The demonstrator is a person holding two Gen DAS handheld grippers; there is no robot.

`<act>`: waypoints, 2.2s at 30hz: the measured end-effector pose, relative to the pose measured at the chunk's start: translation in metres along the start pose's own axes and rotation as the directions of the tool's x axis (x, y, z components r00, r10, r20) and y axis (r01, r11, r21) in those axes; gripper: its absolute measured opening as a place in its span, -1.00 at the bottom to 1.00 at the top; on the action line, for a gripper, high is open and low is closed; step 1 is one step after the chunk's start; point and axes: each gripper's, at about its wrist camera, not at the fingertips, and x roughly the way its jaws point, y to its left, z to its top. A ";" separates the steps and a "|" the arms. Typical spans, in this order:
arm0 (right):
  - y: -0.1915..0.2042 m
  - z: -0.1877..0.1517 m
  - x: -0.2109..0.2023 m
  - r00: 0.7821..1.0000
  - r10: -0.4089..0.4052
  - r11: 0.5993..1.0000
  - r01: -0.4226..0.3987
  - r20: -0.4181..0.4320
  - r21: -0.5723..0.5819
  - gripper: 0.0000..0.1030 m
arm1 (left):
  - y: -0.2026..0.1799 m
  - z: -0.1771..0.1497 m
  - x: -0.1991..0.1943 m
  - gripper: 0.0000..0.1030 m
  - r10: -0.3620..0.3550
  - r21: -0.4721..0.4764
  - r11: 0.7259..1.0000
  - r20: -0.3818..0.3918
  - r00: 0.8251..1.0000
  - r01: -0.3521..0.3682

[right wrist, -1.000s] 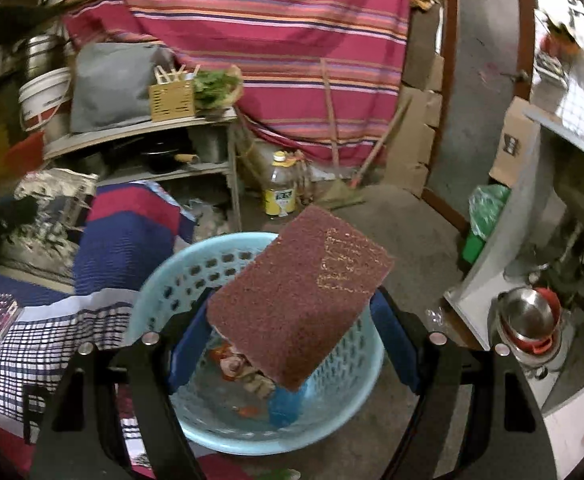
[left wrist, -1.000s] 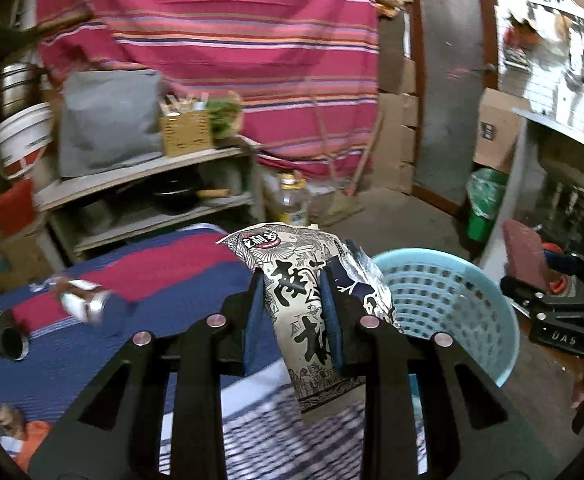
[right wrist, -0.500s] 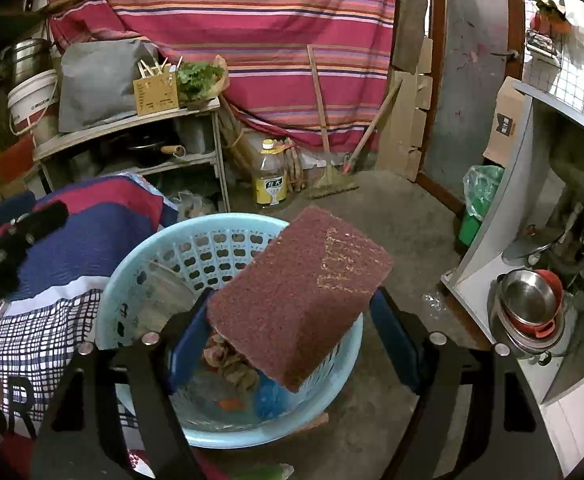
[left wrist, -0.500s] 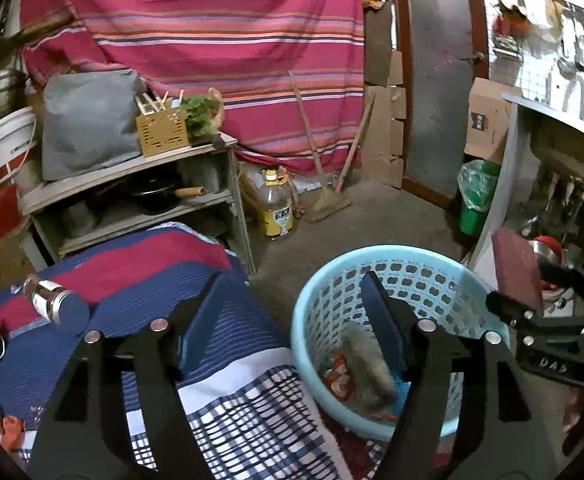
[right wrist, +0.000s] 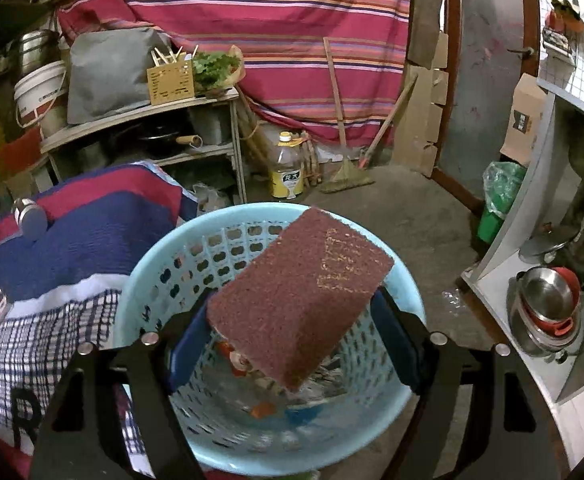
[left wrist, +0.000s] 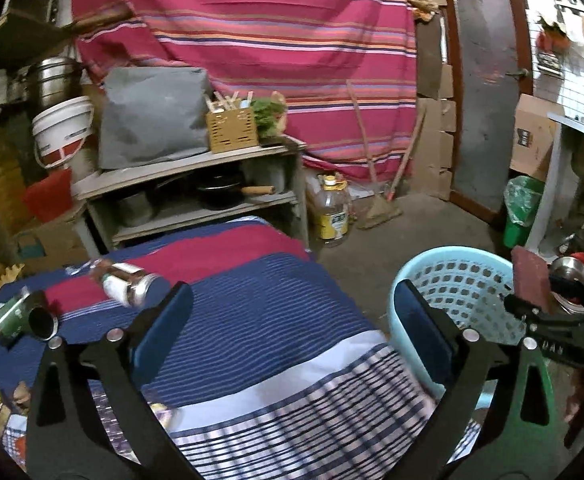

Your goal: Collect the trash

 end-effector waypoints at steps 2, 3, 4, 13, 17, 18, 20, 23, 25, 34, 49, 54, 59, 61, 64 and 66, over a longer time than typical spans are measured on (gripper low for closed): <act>0.002 0.002 0.004 1.000 0.001 1.000 -0.001 0.003 0.008 0.50 | 0.013 -0.001 -0.004 0.89 0.019 -0.014 1.000 0.001 1.000 -0.019; 0.003 0.003 0.005 1.000 -0.003 1.000 0.003 0.006 0.005 0.51 | 0.019 -0.002 -0.006 0.89 0.027 -0.019 0.999 0.002 1.000 -0.027; 0.003 0.004 0.006 1.000 -0.006 1.000 0.006 0.009 0.003 0.57 | 0.027 -0.002 -0.009 0.89 0.039 -0.026 0.999 0.004 0.999 -0.039; 0.013 0.008 -0.006 0.998 -0.048 0.999 0.047 0.037 0.021 0.82 | 0.097 -0.016 -0.035 0.89 0.145 -0.070 0.987 0.002 0.989 -0.145; 0.034 0.003 -0.015 0.998 -0.032 0.999 0.032 0.045 0.004 0.82 | 0.136 -0.029 -0.047 0.89 0.195 -0.093 0.976 -0.025 0.980 -0.197; 0.040 0.001 -0.017 0.999 -0.024 1.000 0.024 0.048 0.000 0.82 | 0.145 -0.032 -0.049 0.89 0.202 -0.100 0.974 -0.030 0.979 -0.204; 0.056 -0.003 -0.022 0.998 -0.005 1.000 0.006 0.057 -0.010 0.82 | 0.168 -0.041 -0.056 0.89 0.231 -0.108 0.966 -0.042 0.972 -0.234; 0.083 -0.009 -0.029 0.997 0.024 0.999 -0.021 0.070 -0.034 0.82 | 0.197 -0.053 -0.065 0.89 0.276 -0.109 0.953 -0.058 0.959 -0.281; 0.101 -0.012 -0.034 0.996 0.044 0.998 -0.041 0.076 -0.047 0.82 | 0.221 -0.062 -0.071 0.89 0.299 -0.116 0.945 -0.072 0.951 -0.306; 0.177 -0.032 -0.044 0.988 0.143 0.986 -0.136 0.064 -0.097 0.82 | 0.295 -0.099 -0.073 0.89 0.337 -0.186 0.914 -0.148 0.930 -0.361; 0.246 -0.044 -0.039 0.985 0.173 0.968 -0.168 0.014 -0.188 0.82 | 0.313 -0.133 -0.011 0.23 0.210 -0.152 0.951 -0.320 0.924 -0.269; 0.261 -0.044 -0.046 0.982 0.186 0.962 -0.180 0.013 -0.205 0.82 | 0.310 -0.134 -0.016 -0.35 0.134 -0.170 0.967 -0.301 0.944 -0.191; 0.284 -0.046 -0.060 0.976 0.215 0.950 -0.206 0.016 -0.234 0.82 | 0.311 -0.130 -0.036 -0.37 0.149 -0.167 0.966 -0.268 0.952 -0.198; 0.295 -0.048 -0.065 0.973 0.229 0.945 -0.218 0.015 -0.245 0.82 | 0.317 -0.129 -0.050 -0.37 0.167 -0.168 0.963 -0.248 0.954 -0.212; 0.314 -0.051 -0.072 0.968 0.253 0.934 -0.241 0.011 -0.265 0.82 | 0.330 -0.126 -0.076 -0.37 0.193 -0.177 0.956 -0.215 0.957 -0.233; 0.326 -0.053 -0.077 0.963 0.270 0.926 -0.258 0.008 -0.278 0.82 | 0.340 -0.127 -0.092 -0.37 0.202 -0.193 0.951 -0.202 0.958 -0.242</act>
